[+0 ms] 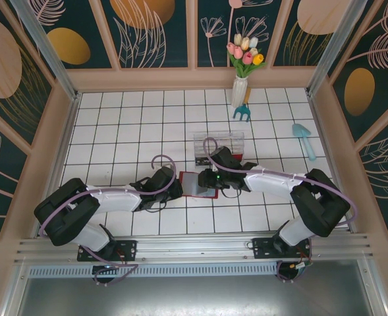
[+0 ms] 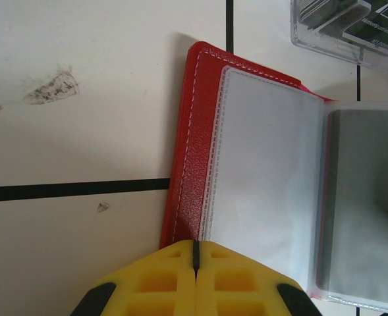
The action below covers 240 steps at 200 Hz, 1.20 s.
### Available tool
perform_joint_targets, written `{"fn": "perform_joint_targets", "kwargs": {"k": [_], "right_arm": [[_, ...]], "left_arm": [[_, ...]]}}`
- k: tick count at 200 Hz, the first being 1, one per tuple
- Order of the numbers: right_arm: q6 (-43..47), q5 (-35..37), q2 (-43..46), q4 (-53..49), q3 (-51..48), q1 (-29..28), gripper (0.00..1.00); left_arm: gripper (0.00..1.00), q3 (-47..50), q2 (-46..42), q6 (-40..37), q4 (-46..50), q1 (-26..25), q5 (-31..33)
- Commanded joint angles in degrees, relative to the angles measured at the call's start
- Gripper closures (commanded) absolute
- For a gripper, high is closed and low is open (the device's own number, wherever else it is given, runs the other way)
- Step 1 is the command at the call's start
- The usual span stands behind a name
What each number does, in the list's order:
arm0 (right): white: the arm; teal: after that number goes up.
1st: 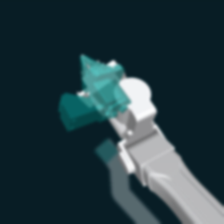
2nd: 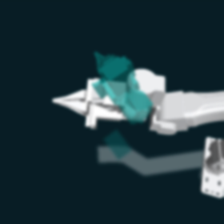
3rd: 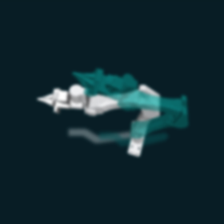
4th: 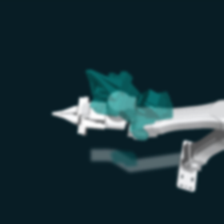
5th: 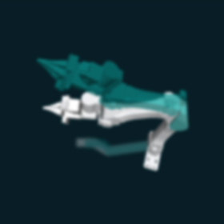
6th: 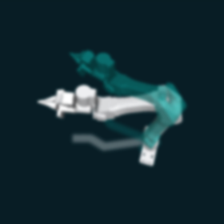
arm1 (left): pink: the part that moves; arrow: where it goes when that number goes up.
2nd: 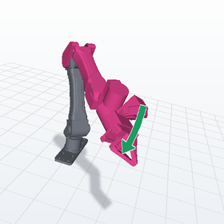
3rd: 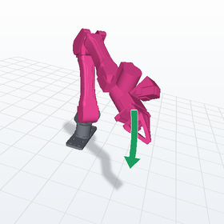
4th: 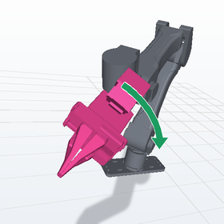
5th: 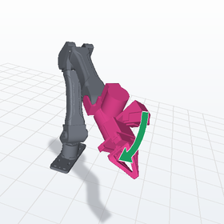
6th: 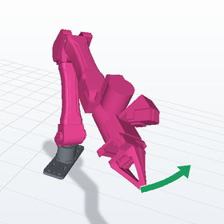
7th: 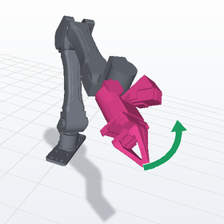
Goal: Take the credit cards out of the card holder
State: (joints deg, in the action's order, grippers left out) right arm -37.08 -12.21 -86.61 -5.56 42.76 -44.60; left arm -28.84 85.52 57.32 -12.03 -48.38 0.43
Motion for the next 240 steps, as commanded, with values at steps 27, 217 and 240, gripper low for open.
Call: {"fn": "perform_joint_targets", "kwargs": {"k": [27,217,240], "right_arm": [[-2.05,-2.97,1.40,3.40,1.86,-0.49,0.62],[-0.63,3.15,2.69,0.25,1.17,-0.58,0.61],[-0.10,0.48,1.17,1.65,2.79,-1.38,0.61]], "left_arm": [[1.00,0.10,0.19,0.77,0.07,-0.30,-0.25],[1.00,-0.78,0.35,0.25,0.62,-0.31,-0.25],[1.00,-0.95,0.39,0.25,0.69,-0.31,-0.34]]}}
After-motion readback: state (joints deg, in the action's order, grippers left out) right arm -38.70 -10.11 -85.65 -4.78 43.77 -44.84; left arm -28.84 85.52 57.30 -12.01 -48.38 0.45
